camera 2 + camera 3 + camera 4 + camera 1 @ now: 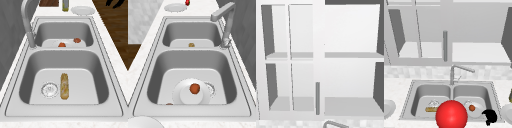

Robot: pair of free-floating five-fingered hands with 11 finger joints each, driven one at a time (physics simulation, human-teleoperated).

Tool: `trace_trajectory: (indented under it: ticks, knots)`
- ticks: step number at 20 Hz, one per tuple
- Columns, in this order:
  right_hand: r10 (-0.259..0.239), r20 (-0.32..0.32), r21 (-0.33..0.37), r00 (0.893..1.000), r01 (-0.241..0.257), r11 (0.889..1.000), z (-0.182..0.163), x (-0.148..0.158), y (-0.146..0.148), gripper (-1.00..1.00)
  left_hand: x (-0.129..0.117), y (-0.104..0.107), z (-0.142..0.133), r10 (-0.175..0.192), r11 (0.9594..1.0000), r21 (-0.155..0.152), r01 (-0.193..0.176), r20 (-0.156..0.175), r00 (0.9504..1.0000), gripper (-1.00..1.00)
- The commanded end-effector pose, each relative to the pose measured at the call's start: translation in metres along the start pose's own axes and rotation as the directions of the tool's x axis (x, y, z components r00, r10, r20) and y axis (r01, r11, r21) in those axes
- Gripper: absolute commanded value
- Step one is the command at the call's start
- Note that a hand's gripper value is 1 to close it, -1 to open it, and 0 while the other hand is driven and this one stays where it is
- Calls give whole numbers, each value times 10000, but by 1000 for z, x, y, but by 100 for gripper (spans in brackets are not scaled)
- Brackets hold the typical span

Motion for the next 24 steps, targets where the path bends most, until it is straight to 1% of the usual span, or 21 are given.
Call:
trace_trajectory:
  ticks: [1,4,7,10,11,12,14,15,16,17,18,19,20,22,23,24]
  knots:
    - [0,0,0,10000,0,10000,0,0,0,0,-17,4,10,38,9990,-439,-9,659,9978,-100]
    - [0,0,0,10000,0,10000,0,0,0,0,-33,4,14,49,9985,-555,-10,686,9976,-100]
    - [0,0,0,10000,0,10000,0,0,0,0,-49,-4,17,74,9980,-632,-23,804,9967,-100]
    - [0,0,0,10000,0,10000,0,0,0,0,-56,-18,24,32,9989,-477,12,936,9956,-100]
    - [0,0,0,10000,0,10000,0,0,0,0,-56,-25,27,32,9986,-527,14,871,9962,-100]
    - [0,0,0,10000,0,10000,0,0,0,0,-59,-29,31,19,9987,-513,24,835,9965,-100]
    - [0,0,0,10000,0,10000,0,0,0,0,-60,-40,36,-89,9983,-573,135,798,9968,-100]
    - [0,0,0,10000,0,10000,0,0,0,0,-59,-45,40,-85,9985,-535,126,775,9970,-100]
    - [0,0,0,10000,0,10000,0,0,0,0,-62,-46,42,12,9990,-449,21,732,9973,-100]
    - [0,0,0,10000,0,10000,0,0,0,0,-64,-47,47,72,9997,-240,-57,619,9981,-100]
    - [0,0,0,10000,0,10000,0,0,0,0,-64,-49,48,224,9997,-130,-218,472,9986,-100]
    - [0,0,0,10000,0,10000,0,0,0,0,-65,-50,47,364,9993,-13,-364,250,9990,-100]
    - [0,0,0,10000,0,10000,0,0,0,0,-65,-52,52,531,9986,50,-532,133,9985,-100]
    - [0,0,0,10000,0,10000,0,0,0,0,-66,-54,54,408,9992,42,-409,133,9991,-100]
    - [0,0,0,10000,0,10000,0,0,0,0,-66,-54,55,406,9992,39,-407,130,9991,-100]
    - [0,0,0,10000,0,10000,0,0,0,0,-75,-51,62,391,9992,26,-391,146,9991,-100]
